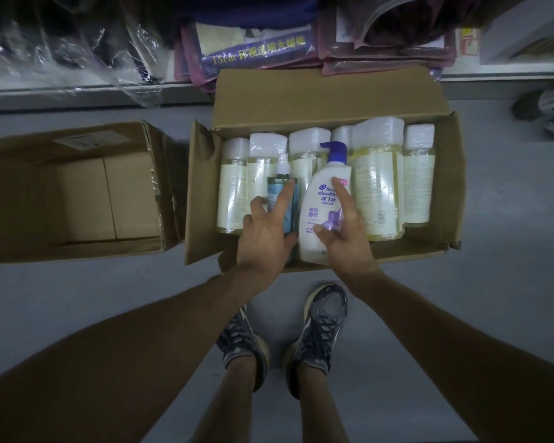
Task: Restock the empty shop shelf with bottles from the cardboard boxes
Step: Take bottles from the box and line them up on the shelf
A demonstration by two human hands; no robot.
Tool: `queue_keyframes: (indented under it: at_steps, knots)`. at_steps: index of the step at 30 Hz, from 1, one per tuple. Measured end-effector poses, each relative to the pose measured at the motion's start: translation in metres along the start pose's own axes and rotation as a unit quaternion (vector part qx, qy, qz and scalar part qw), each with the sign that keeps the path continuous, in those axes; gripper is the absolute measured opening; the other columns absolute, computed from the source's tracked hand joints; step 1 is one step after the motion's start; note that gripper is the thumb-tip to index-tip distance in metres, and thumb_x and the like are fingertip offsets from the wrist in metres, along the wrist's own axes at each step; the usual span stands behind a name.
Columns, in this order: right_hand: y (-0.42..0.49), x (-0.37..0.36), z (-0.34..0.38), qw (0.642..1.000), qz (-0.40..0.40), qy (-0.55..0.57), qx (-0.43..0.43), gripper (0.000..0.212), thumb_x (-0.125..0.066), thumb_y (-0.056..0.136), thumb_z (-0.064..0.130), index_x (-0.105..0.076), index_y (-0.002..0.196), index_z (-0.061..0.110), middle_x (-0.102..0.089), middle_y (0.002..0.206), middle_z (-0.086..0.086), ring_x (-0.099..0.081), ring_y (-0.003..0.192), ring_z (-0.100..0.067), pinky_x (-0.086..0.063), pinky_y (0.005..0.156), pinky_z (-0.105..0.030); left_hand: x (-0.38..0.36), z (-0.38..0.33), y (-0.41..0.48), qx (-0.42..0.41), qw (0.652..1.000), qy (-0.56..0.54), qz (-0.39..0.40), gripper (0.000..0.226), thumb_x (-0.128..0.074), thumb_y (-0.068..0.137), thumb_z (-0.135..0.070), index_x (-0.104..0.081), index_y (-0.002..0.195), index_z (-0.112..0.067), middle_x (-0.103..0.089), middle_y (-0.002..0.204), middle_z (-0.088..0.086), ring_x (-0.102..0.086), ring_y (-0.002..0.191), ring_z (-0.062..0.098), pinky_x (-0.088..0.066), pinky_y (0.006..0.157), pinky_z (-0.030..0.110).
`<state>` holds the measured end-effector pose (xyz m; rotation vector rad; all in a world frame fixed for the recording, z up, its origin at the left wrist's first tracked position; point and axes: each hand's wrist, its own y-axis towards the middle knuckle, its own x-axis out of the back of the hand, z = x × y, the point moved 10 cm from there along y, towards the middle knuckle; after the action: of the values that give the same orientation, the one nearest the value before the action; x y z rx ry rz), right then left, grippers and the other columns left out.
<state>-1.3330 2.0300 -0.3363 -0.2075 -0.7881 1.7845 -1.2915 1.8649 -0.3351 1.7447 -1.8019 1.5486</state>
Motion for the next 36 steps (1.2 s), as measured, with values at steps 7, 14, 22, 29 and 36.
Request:
queue_keyframes:
  at_steps: [7, 14, 22, 29, 36]
  knots:
    - [-0.010, 0.006, 0.002, 1.000, -0.022, 0.001, 0.007, 0.105, -0.072, 0.093, -0.006, -0.021, 0.164, 0.053, -0.041, 0.153, -0.003, -0.060, 0.128, -0.018, -0.062, 0.098, -0.047, -0.006, -0.001, 0.011, 0.014, 0.998, -0.047, 0.028, 0.119, -0.083, 0.091, -0.031, 0.008, 0.163, -0.058, -0.035, 0.133, 0.013, -0.055, 0.105, 0.034, -0.055, 0.099, 0.053]
    - [-0.004, 0.008, -0.006, 0.998, -0.050, 0.017, -0.032, 0.086, -0.087, 0.081, -0.001, -0.045, 0.150, 0.027, -0.060, 0.138, -0.012, -0.070, 0.117, -0.023, -0.064, 0.092, -0.052, 0.002, 0.035, 0.019, 0.093, 0.983, -0.149, 0.061, 0.117, -0.093, 0.075, -0.026, -0.017, 0.164, -0.034, -0.050, 0.135, 0.011, -0.061, 0.120, 0.033, -0.059, 0.097, 0.052]
    - [-0.003, -0.004, -0.015, 0.995, -0.006, 0.036, -0.089, 0.081, -0.091, 0.075, -0.001, -0.051, 0.140, 0.026, -0.075, 0.111, 0.001, -0.075, 0.099, -0.016, -0.065, 0.072, -0.038, -0.004, 0.055, 0.015, 0.118, 0.926, -0.327, 0.146, 0.075, -0.088, 0.082, -0.012, -0.045, 0.141, -0.029, -0.066, 0.126, 0.001, -0.069, 0.108, 0.021, -0.063, 0.091, 0.043]
    - [-0.006, -0.010, -0.013, 0.994, 0.035, 0.055, -0.092, 0.081, -0.086, 0.079, -0.003, -0.050, 0.148, 0.019, -0.078, 0.113, -0.010, -0.072, 0.086, -0.020, -0.054, 0.058, -0.020, -0.011, 0.064, 0.006, 0.139, 0.861, -0.460, 0.166, 0.079, -0.099, 0.071, -0.030, -0.053, 0.135, -0.034, -0.074, 0.124, 0.002, -0.077, 0.102, 0.015, -0.065, 0.079, 0.034]
    - [-0.013, -0.014, 0.010, 0.994, 0.056, 0.062, -0.064, 0.098, -0.088, 0.080, 0.002, -0.042, 0.155, 0.045, -0.078, 0.112, 0.008, -0.076, 0.104, -0.012, -0.065, 0.072, -0.033, 0.016, 0.062, -0.005, 0.104, 0.859, -0.484, 0.131, 0.084, -0.092, 0.083, -0.022, -0.045, 0.147, -0.051, -0.074, 0.127, 0.003, -0.073, 0.117, 0.021, -0.063, 0.094, 0.047]
